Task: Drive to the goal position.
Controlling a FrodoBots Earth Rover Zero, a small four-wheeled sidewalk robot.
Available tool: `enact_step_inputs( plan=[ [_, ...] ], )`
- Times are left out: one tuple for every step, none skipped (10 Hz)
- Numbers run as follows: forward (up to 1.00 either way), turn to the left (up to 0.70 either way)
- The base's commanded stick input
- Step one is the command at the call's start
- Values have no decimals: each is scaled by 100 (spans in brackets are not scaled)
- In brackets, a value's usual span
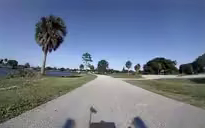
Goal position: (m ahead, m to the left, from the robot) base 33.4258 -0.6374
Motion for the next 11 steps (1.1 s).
enact_step_inputs(
  plan=[
    [70,0],
    [70,0],
    [70,0],
    [70,0],
    [70,0],
    [70,0],
    [70,0],
    [70,0],
    [70,0],
    [70,0],
    [70,0]
  ],
)
